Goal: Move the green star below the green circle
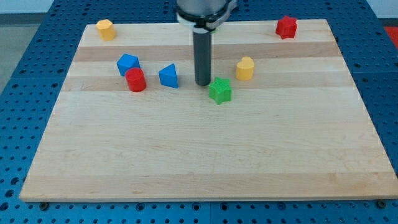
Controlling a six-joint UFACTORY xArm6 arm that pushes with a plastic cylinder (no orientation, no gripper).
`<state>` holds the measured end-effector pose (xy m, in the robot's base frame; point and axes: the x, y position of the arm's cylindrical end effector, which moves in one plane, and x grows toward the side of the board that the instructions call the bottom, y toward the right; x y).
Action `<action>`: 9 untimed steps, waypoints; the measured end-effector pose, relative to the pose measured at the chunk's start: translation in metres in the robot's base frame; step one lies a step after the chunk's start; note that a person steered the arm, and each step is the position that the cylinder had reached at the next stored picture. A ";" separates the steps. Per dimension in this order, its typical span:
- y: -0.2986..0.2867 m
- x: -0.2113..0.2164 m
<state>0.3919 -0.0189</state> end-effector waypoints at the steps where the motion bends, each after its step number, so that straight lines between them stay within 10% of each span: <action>1: -0.008 0.010; 3: 0.022 -0.034; 9: 0.060 0.029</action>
<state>0.4212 0.0408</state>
